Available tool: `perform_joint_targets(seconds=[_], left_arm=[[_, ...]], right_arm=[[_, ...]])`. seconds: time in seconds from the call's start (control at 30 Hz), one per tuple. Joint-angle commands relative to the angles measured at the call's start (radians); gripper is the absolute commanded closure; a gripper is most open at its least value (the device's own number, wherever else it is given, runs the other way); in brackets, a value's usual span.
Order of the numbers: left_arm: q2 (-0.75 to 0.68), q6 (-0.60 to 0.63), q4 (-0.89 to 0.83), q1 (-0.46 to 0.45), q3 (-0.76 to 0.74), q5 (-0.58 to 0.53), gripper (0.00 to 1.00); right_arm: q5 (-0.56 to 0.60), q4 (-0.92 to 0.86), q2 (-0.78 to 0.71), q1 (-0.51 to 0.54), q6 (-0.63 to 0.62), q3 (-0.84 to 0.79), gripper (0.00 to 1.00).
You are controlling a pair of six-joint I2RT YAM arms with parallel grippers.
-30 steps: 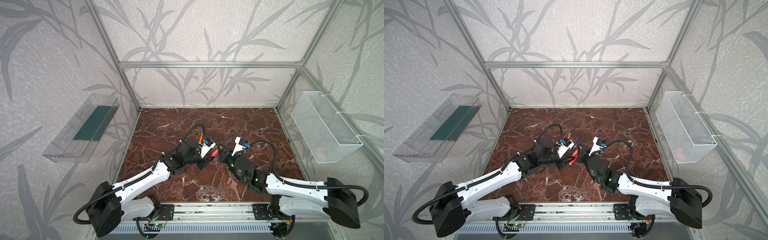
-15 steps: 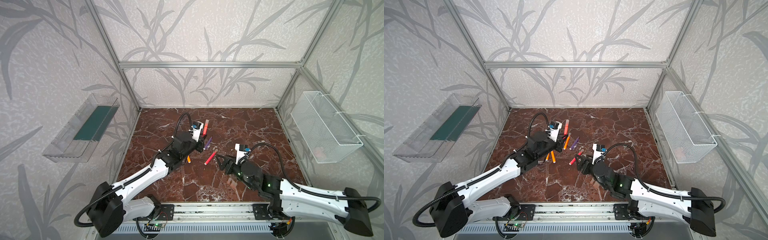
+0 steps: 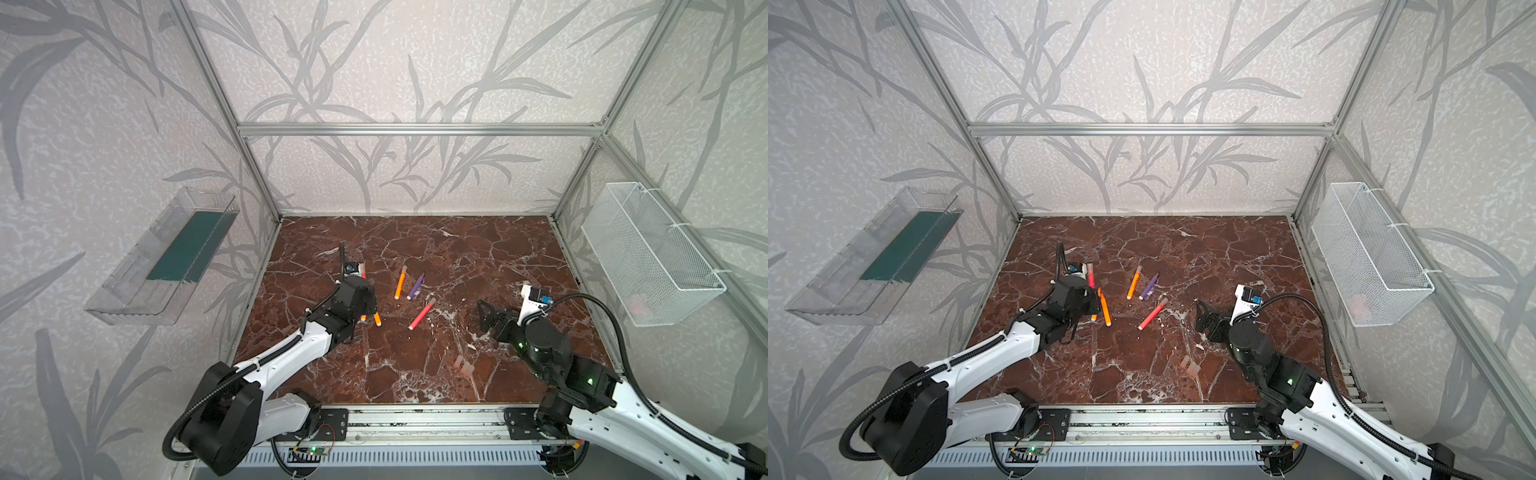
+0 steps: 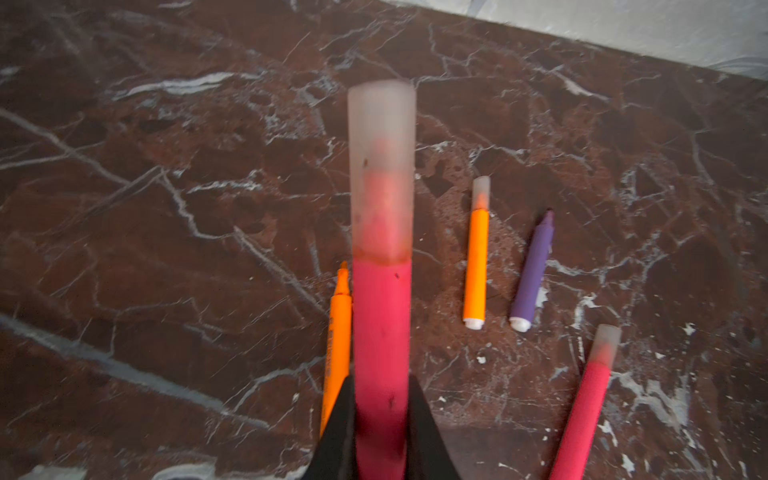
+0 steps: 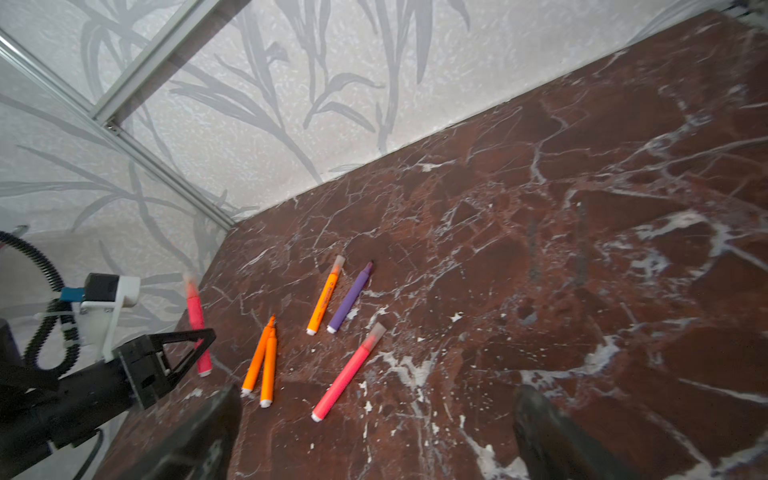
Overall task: Insert the pens into the pen caps
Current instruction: 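Open the right gripper and withdraw it while the left lowers the capped pink marker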
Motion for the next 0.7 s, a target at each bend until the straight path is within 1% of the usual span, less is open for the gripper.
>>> perform_joint_targets(seconds=[0.0, 0.17, 0.27, 0.33, 0.4, 0.43, 0.53, 0.6, 0.67], left_arm=[[0.037, -0.080, -0.055, 0.043, -0.022, -0.044, 1.00], [0.112, -0.100, -0.069, 0.109, -0.010, -0.007, 1.00], [0.179, -0.106, -0.073, 0.154, 0.017, 0.012, 1.00], [0.234, -0.133, -0.106, 0.179, 0.056, 0.003, 1.00], [0.278, -0.133, -0.128, 0.196, 0.091, 0.009, 1.00], [0.298, -0.129, -0.138, 0.201, 0.111, 0.029, 1.00], [0.338, -0.114, -0.174, 0.206, 0.178, 0.062, 1.00], [0.356, -0.092, -0.185, 0.206, 0.223, 0.076, 1.00], [0.366, -0.062, -0.192, 0.203, 0.277, 0.111, 1.00]], right_arm=[[0.046, -0.085, 0.017, -0.069, -0.058, -0.019, 0.01], [0.066, -0.072, 0.088, -0.210, -0.080, -0.052, 0.01], [0.116, -0.069, 0.127, -0.291, -0.094, -0.064, 0.00], [0.153, -0.062, 0.143, -0.335, -0.106, -0.076, 0.00], [0.215, -0.072, 0.148, -0.356, -0.105, -0.079, 0.00], [0.243, -0.105, 0.146, -0.359, -0.073, -0.074, 0.00], [0.255, -0.053, 0.140, -0.361, -0.104, -0.088, 0.00], [0.283, -0.002, 0.149, -0.365, -0.105, -0.112, 0.01], [0.275, 0.006, 0.170, -0.378, -0.098, -0.111, 0.01]])
